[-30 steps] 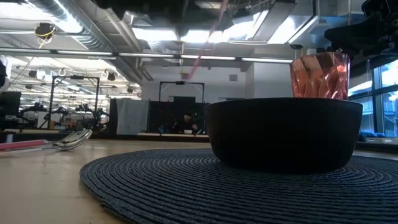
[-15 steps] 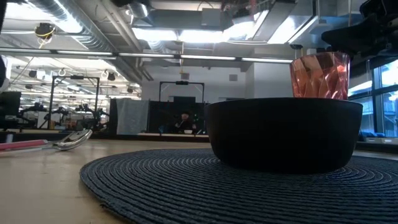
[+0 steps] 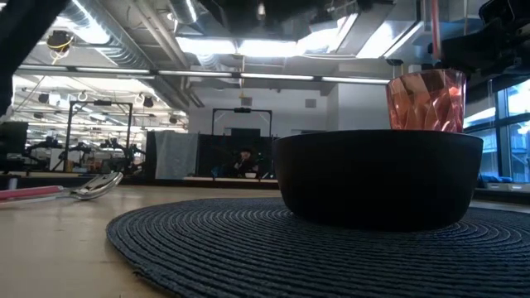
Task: Pick & Place Utensil
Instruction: Put the red straw into the brown glass
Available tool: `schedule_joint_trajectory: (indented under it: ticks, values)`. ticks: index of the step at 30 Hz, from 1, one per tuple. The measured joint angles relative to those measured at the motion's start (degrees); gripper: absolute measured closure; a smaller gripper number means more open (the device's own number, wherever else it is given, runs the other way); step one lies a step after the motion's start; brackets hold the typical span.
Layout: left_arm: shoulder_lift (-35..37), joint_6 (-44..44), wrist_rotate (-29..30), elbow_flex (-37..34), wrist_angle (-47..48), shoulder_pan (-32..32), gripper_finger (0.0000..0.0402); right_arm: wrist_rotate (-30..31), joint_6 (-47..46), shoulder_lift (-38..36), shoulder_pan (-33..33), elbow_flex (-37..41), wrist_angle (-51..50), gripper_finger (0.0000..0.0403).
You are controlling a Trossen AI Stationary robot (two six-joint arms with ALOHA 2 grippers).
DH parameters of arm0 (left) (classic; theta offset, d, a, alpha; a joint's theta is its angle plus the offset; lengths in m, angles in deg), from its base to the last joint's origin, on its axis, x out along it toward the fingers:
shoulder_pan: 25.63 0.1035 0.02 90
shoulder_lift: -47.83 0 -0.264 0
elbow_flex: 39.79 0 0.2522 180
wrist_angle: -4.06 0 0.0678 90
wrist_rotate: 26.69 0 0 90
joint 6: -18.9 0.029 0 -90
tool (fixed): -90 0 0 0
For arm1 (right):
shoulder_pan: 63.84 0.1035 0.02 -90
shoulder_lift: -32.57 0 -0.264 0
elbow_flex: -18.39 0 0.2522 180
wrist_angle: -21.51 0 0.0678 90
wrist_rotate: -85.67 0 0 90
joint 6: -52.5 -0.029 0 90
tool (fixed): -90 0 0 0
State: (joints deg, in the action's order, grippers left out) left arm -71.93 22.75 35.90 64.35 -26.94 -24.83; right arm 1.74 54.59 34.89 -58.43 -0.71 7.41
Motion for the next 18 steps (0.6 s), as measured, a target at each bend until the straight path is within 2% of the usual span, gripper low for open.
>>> schedule_joint_trajectory:
  ticks: [7, 12, 18]
  values:
    - [-6.9, -3.0, -2.3, 4.1, 0.1, 1.5, 0.0400, 0.0, -0.1, 0.0, 0.0, 0.0, 0.0, 0.0400]
    - [-7.9, -3.7, -2.3, 4.2, 0.0, 2.0, 0.0400, 0.0, -0.1, 0.0, 0.0, 0.0, 0.0, 0.0400]
    - [-7.9, -9.4, -2.1, 4.2, 1.3, 2.9, 0.0398, 0.0, -0.1, 0.0, 0.0, 0.0, 0.0, 0.0400]
